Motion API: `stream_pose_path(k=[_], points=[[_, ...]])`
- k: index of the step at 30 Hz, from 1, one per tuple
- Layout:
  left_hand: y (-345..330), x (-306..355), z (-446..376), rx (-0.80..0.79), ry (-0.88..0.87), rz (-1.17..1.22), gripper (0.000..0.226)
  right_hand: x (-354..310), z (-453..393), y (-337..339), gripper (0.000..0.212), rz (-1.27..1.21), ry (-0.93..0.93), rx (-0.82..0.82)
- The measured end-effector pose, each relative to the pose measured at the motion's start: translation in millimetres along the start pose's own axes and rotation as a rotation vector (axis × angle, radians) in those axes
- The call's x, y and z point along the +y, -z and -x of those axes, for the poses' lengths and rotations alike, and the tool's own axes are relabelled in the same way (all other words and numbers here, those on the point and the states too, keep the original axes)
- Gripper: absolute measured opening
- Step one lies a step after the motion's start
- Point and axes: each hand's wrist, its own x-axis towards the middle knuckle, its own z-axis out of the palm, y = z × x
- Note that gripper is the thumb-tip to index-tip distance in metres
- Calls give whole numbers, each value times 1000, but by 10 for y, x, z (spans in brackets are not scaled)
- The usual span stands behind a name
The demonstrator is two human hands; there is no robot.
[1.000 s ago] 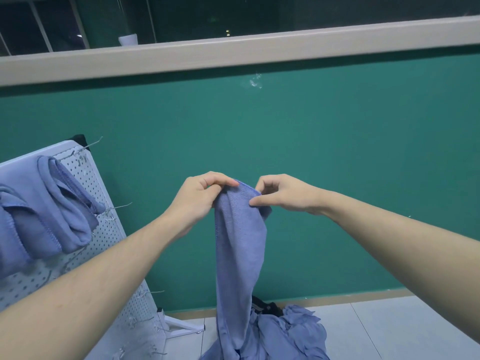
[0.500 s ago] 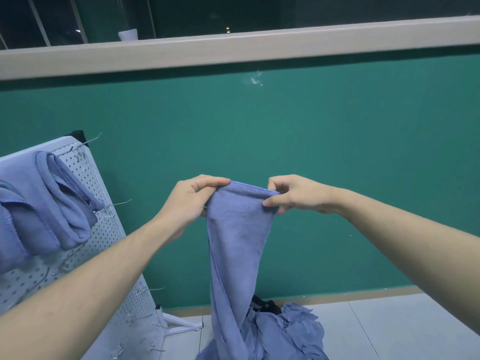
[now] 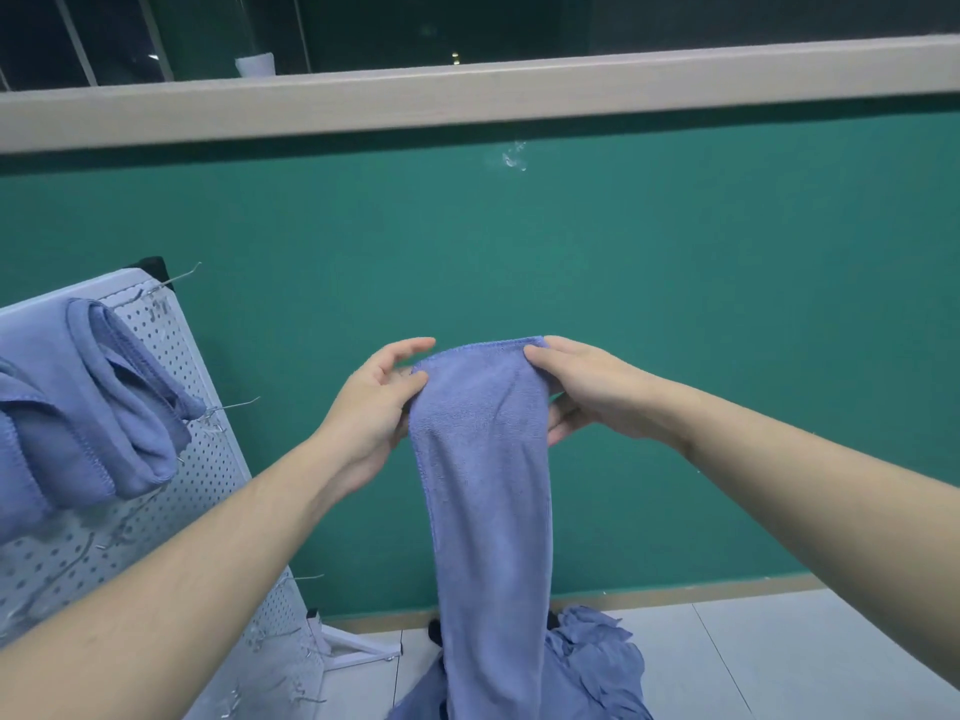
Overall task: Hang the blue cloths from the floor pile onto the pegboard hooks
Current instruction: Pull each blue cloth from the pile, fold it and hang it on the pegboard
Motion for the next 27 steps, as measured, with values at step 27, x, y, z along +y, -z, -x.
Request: stream_pose_path(k=[27], points=[[-362, -308, 112, 11, 460, 285, 29, 599, 129, -189, 33, -103, -208, -241]])
